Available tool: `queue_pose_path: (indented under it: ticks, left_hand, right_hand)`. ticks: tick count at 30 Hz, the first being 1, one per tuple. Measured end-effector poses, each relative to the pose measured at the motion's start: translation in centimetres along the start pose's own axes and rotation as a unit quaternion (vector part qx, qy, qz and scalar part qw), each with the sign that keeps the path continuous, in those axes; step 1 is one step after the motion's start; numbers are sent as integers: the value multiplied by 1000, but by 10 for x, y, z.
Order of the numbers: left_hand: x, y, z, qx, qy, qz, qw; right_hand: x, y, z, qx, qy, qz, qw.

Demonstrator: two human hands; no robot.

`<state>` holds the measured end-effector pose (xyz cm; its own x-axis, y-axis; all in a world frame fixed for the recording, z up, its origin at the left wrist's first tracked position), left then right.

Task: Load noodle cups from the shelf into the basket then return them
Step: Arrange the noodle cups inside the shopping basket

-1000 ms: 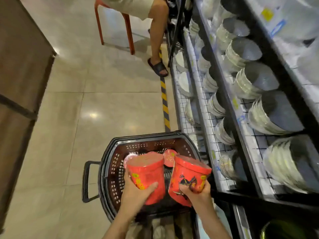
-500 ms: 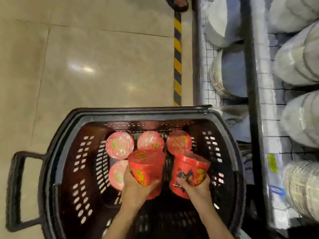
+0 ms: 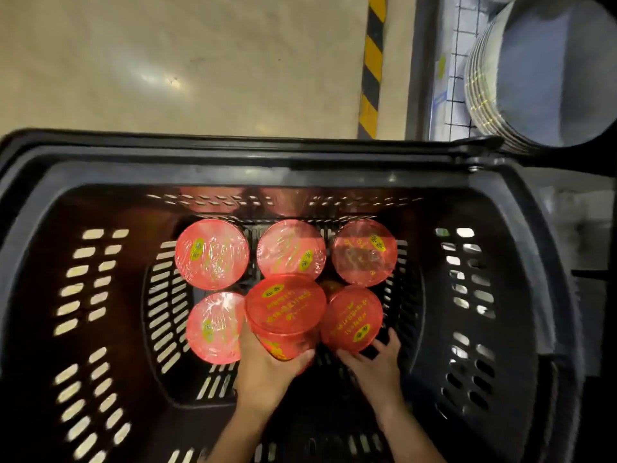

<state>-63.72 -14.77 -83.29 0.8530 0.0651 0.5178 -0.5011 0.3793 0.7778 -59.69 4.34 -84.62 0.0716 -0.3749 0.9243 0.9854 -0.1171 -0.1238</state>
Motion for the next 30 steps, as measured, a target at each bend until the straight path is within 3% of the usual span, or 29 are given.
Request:
queue_pose_path:
  ticks: [4, 8, 11, 16, 20, 26, 30]
  left_hand:
    - [2, -13, -1, -57, 0, -9, 998]
    - [5, -20, 1, -121, -24, 54, 991]
    - [8, -25, -1, -56, -53, 68, 995]
    - [12, -29, 4, 43, -66, 79, 994]
    - [15, -34, 2, 183, -40, 154, 970]
    - [16, -43, 1, 180, 40, 175, 967]
    - [19, -50, -9, 237, 61, 210, 946]
  right_hand:
    - [-6, -7, 5, -27, -11, -21, 999]
    - [-11, -13, 7, -16, -41, -23, 999]
    - [-23, -16, 7, -15, -41, -12, 999]
    - [-41, -12, 14, 13, 25, -1, 1000]
    - [-40, -10, 22, 28, 55, 6, 998]
    - [-28, -1, 30, 41, 87, -8, 995]
    - [-21, 13, 29, -51, 113, -60, 990]
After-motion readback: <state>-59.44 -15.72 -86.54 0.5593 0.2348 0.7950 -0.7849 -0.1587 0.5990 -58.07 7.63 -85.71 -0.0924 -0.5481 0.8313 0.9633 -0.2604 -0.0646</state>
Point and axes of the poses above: each hand's wrist, its own x-axis away from the middle knuckle, its own z-axis out of the back of the hand, y = z × x, the point moved 5 cm from there along -x, towards the middle knuckle, and after that the axes turned 14 degrees about -z, right-handed, at the moved point
